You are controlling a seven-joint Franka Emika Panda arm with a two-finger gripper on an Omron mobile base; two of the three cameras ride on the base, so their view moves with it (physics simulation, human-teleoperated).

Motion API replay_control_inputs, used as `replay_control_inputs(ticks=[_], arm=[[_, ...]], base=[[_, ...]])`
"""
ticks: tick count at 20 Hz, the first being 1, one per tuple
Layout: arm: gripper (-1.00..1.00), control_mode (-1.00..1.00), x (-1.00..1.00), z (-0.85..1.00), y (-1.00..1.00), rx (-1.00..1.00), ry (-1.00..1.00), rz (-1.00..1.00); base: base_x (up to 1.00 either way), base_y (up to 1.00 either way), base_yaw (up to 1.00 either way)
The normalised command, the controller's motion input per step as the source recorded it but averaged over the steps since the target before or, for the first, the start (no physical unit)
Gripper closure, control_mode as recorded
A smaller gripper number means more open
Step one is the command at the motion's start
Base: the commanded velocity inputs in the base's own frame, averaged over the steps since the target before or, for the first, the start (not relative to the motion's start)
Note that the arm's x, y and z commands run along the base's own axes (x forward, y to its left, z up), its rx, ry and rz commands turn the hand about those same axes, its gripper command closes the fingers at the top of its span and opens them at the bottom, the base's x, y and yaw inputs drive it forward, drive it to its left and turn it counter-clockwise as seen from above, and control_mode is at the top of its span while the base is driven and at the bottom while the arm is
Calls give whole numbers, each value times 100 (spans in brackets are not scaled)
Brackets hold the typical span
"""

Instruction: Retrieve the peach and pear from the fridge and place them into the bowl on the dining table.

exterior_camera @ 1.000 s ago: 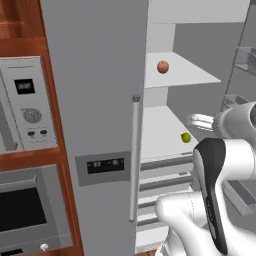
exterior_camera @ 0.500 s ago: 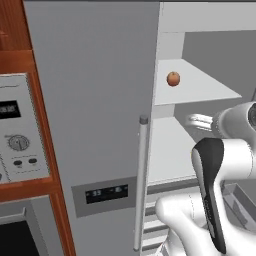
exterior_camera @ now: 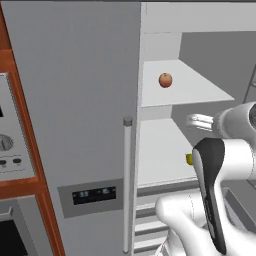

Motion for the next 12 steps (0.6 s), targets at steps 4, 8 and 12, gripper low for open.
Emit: replay_control_inputs(ticks=[4, 8, 12], arm=[[-100, 100, 0, 0, 0, 0, 0, 0], [-100, -100, 21, 0, 0, 0, 1, 0], [-100, -100, 20, 0, 0, 0, 1, 10]], base=[[58, -3, 7], [23, 0, 1], [0, 0, 0]])
